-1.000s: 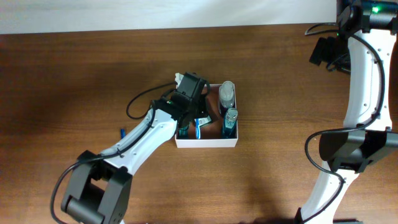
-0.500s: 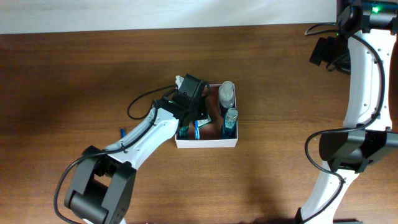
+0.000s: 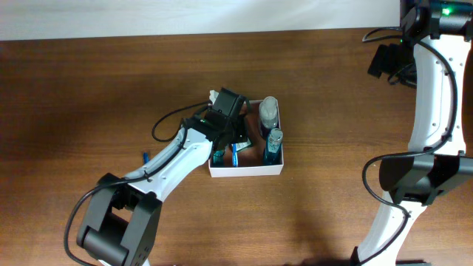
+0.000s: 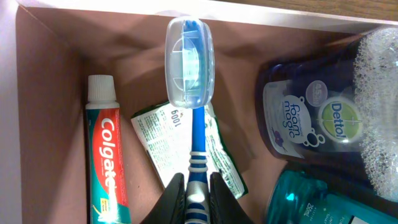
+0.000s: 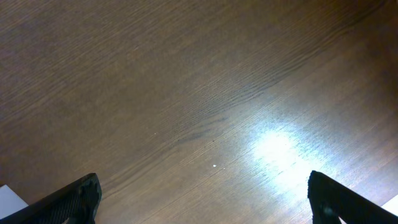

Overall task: Pack container
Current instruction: 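Lower the toothbrush into the box beside the tube and open the gripper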

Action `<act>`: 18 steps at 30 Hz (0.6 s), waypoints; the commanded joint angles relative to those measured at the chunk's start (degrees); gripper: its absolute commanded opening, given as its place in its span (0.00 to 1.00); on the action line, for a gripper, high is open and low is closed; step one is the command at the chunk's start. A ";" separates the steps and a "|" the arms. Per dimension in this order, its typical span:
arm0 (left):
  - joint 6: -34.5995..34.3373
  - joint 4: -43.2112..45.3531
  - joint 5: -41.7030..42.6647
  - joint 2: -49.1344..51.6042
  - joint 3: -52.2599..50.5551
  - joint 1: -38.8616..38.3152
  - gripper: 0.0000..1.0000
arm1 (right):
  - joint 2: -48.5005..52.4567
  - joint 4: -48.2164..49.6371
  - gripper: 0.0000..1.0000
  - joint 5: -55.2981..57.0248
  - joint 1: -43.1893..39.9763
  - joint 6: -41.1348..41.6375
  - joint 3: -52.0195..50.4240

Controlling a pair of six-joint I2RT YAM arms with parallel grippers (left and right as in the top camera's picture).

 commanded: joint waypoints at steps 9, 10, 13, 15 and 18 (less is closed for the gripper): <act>0.24 -0.72 1.36 -0.20 2.01 -0.28 0.21 | -1.20 -0.11 0.98 0.92 -0.17 0.07 0.59; 0.98 -0.85 1.60 -0.52 2.43 -0.28 0.20 | -1.20 -0.11 0.98 0.92 -0.17 0.07 0.59; 3.45 -2.62 1.53 -2.23 4.83 -0.11 0.21 | -1.20 -0.13 0.98 0.92 -0.17 0.07 0.59; 4.63 -4.74 1.33 -3.74 6.75 0.33 0.21 | -1.20 -0.11 0.98 0.92 -0.17 0.07 0.59; 4.92 -8.85 -0.42 -5.68 8.87 1.86 0.22 | -1.20 -0.11 0.98 0.92 -0.17 0.07 0.59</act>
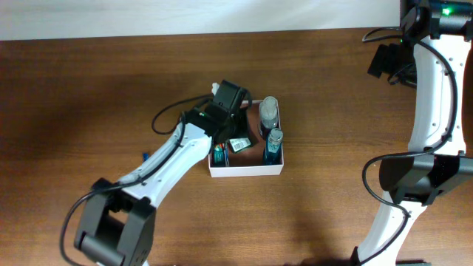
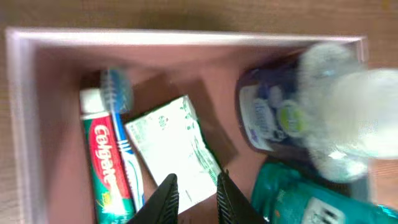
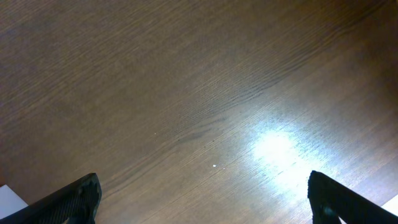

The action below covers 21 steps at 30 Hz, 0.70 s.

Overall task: Pack container
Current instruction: 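Lower the toothbrush into the box beside the tube and open the gripper, then raise the left gripper and move it left over the blue razor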

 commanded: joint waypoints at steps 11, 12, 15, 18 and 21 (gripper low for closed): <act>1.97 -17.33 -1.95 -6.73 3.19 16.17 0.22 | -1.20 -0.11 0.98 0.92 -0.17 0.04 0.59; 1.97 -18.69 -1.95 -6.73 3.19 17.73 0.22 | -1.20 -0.11 0.98 0.92 -0.17 0.04 0.59; 1.99 -21.94 -1.97 -6.73 3.19 21.55 0.24 | -1.20 -0.11 0.98 0.92 -0.17 0.04 0.59; 1.97 -23.80 -1.97 -6.71 3.17 23.85 0.26 | -1.20 -0.11 0.98 0.92 -0.17 0.04 0.59; 1.99 -25.14 -1.99 -6.71 2.56 25.09 0.27 | -1.20 -0.13 0.98 0.92 -0.17 0.04 0.59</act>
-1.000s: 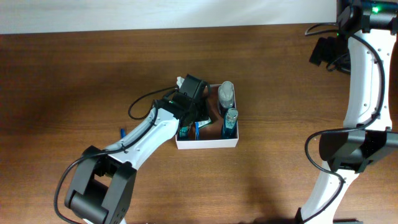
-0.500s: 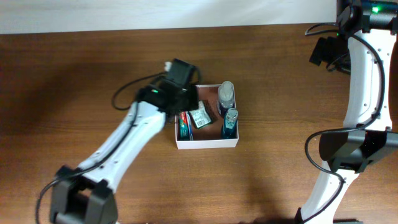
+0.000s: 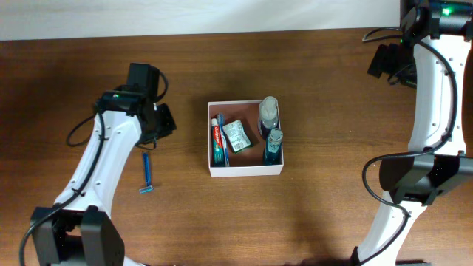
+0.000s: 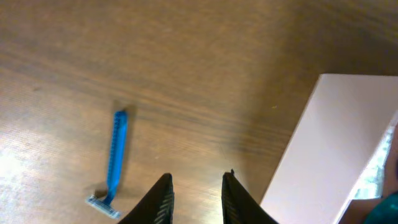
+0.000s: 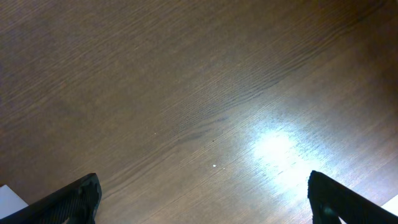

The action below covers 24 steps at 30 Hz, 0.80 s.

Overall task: Pack container
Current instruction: 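Raise the left gripper and move it left over the blue razor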

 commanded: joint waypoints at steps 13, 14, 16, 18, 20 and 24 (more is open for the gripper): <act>1.46 -3.96 -5.38 -0.76 -9.70 1.70 0.27 | -1.20 -0.09 0.98 0.92 -0.17 0.04 0.59; 1.97 -3.87 -5.35 -0.76 -10.34 1.79 0.27 | -1.20 -0.09 0.98 0.92 -0.17 0.04 0.59; 2.29 -3.72 -5.33 -0.76 -11.26 2.21 0.27 | -1.20 -0.09 0.98 0.92 -0.17 0.04 0.59; 3.15 -3.23 -5.16 -0.76 -11.76 2.91 0.23 | -1.20 -0.09 0.98 0.92 -0.17 0.04 0.59; 6.93 -1.55 -3.15 -0.76 -12.44 3.80 0.18 | -1.20 -0.09 0.98 0.92 -0.17 0.04 0.59; 8.70 1.31 0.98 -0.76 -14.49 5.99 0.23 | -1.20 -0.09 0.98 0.92 -0.17 0.04 0.59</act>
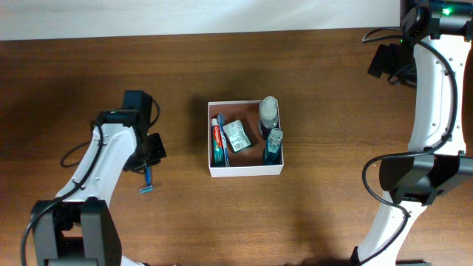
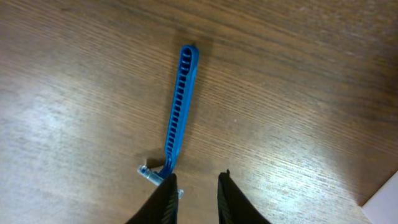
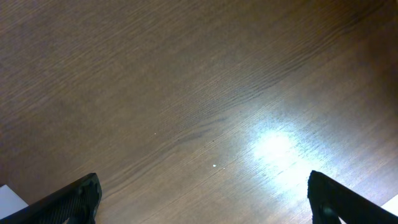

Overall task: Pack container
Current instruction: 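Raise the left gripper and move it left over the blue razor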

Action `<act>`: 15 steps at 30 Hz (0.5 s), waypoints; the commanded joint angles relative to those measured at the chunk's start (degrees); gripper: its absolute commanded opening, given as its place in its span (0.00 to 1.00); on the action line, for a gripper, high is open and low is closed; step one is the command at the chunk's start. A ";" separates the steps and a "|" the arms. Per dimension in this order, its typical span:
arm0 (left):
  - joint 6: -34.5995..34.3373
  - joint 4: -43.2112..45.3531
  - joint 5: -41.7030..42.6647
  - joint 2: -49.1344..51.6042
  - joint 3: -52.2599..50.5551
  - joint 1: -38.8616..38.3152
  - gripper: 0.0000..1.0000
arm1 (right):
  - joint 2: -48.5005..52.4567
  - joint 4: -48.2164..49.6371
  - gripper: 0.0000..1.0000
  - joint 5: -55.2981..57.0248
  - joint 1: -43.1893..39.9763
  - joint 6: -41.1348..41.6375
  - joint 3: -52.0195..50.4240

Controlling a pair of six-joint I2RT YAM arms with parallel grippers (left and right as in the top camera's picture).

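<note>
A white box [image 1: 244, 171] at mid-table holds a Colgate toothpaste [image 1: 215, 140], a blue toothbrush [image 1: 222, 142], a green-white packet [image 1: 237, 137], a Dettol foam bottle [image 1: 268, 114] and a teal bottle [image 1: 273, 146]. A blue razor [image 2: 180, 112] lies on the wood left of the box, also seen from above as the razor [image 1: 147, 181]. My left gripper [image 2: 196, 178] hovers open just above it, its left fingertip by the razor's head, nothing between the fingers. My right gripper [image 3: 202, 186] is wide open over bare wood at the far right back.
A corner of the box [image 2: 387, 205] shows at the lower right of the left wrist view. The right arm [image 1: 432, 96] stands along the right edge of the table. A white wall strip runs along the table's back.
My left gripper has moved down and toward the table's front, from higher over the wood between razor and box to right over the razor's head end. The right arm has not moved.
My left gripper was shut on the toothbrush inside the box. Then it was open above the box, with the toothbrush lying beside the toothpaste. Then it was out over the table left of the box, and now it is close above the razor.
</note>
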 commanded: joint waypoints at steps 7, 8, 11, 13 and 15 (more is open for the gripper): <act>3.21 8.07 3.06 -0.76 -7.89 4.85 0.23 | -1.20 -0.13 0.98 0.92 -0.17 0.02 0.59; 3.28 9.31 3.04 -0.76 -8.74 5.22 0.24 | -1.20 -0.13 0.98 0.92 -0.17 0.02 0.59; 4.98 12.41 2.89 -0.76 -10.29 5.66 0.27 | -1.20 -0.15 0.98 0.92 -0.17 0.02 0.59; 5.86 13.42 2.89 -0.76 -10.45 5.64 0.28 | -1.20 -0.13 0.98 0.92 -0.17 0.02 0.59; 5.99 13.90 2.89 -0.76 -10.45 5.64 0.31 | -1.20 -0.13 0.98 0.92 -0.17 0.02 0.59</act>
